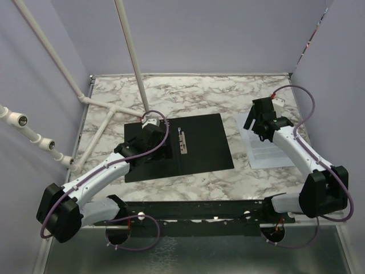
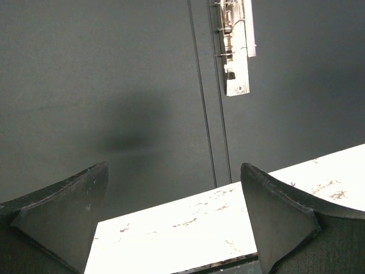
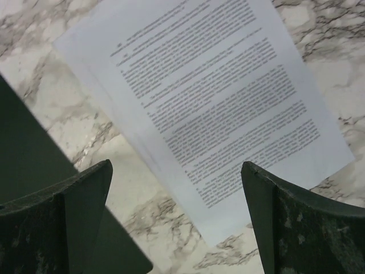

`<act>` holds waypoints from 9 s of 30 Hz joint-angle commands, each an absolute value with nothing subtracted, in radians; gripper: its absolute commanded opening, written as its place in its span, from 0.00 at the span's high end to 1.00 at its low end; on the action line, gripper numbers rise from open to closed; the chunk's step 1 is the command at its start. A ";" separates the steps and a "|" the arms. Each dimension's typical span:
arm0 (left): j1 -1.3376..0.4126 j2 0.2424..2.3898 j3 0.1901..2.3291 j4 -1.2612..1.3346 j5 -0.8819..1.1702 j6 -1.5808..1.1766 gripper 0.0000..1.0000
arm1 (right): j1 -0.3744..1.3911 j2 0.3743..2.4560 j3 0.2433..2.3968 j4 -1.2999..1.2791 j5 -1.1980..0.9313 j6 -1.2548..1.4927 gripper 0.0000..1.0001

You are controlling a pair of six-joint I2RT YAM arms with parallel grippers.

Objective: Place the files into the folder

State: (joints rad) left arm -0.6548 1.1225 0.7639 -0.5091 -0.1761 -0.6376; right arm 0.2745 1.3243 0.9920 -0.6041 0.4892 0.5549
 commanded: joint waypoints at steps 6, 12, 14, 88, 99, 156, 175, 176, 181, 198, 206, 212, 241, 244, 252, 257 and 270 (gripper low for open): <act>-0.655 1.109 0.764 -0.461 -0.085 -0.604 0.01 | -0.015 1.454 1.072 -0.480 0.450 0.423 0.00; -0.655 1.118 0.739 -0.431 -0.038 -0.600 0.01 | -0.155 1.601 1.121 -0.399 0.378 0.390 0.00; -0.655 1.114 0.735 -0.425 -0.020 -0.596 0.01 | -0.171 1.669 1.156 -0.414 0.396 0.375 0.00; -0.785 1.573 1.128 -0.242 0.163 -0.693 0.01 | -0.277 1.574 0.943 -0.315 0.154 0.492 0.26; -0.861 1.953 1.443 -0.209 0.271 -0.725 0.01 | -0.277 1.621 0.902 -0.236 0.055 0.508 0.19; -0.893 2.296 1.878 -0.314 0.245 -0.618 0.01 | -0.279 1.579 0.840 -0.199 0.114 0.550 0.16; -0.893 2.375 1.943 -0.386 0.204 -0.596 0.01 | -0.278 1.615 0.697 -0.074 -0.124 0.555 0.20; -0.894 2.381 1.950 -0.386 0.206 -0.597 0.01 | -0.278 1.616 0.689 -0.068 -0.136 0.555 0.21; -0.897 2.412 1.989 -0.386 0.230 -0.617 0.01 | -0.278 1.620 0.653 -0.035 -0.186 0.572 0.23; -0.908 2.508 2.037 -0.393 0.233 -0.648 0.01 | -0.278 1.583 0.583 0.029 -0.281 0.595 0.44; -0.909 2.512 2.028 -0.393 0.233 -0.650 0.01 | -0.277 1.491 0.582 -0.034 -0.222 0.600 0.63; -0.909 2.500 2.002 -0.393 0.226 -0.643 0.01 | -0.278 1.400 0.608 -0.088 -0.186 0.605 0.64; -0.882 2.236 1.907 -0.394 0.228 -0.637 0.01 | -0.278 1.039 0.744 -0.346 -0.230 0.588 0.76; -0.869 2.191 1.884 -0.390 0.230 -0.650 0.01 | -0.278 1.012 0.760 -0.351 -0.291 0.601 0.78; -0.842 2.070 1.797 -0.347 0.273 -0.686 0.01 | -0.277 0.946 0.848 -0.388 -0.384 0.613 0.78; -0.841 1.997 1.706 -0.305 0.322 -0.717 0.01 | -0.278 0.927 0.886 -0.381 -0.491 0.644 0.77; -0.822 1.813 1.483 -0.129 0.379 -0.807 0.01 | -0.278 0.866 0.912 -0.371 -0.626 0.668 0.77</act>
State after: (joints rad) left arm -0.8352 1.8889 1.5265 -0.2035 0.3508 -0.7792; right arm -0.2810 0.8902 0.8810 -0.3519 -0.5587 0.6647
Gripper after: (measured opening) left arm 0.990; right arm 0.228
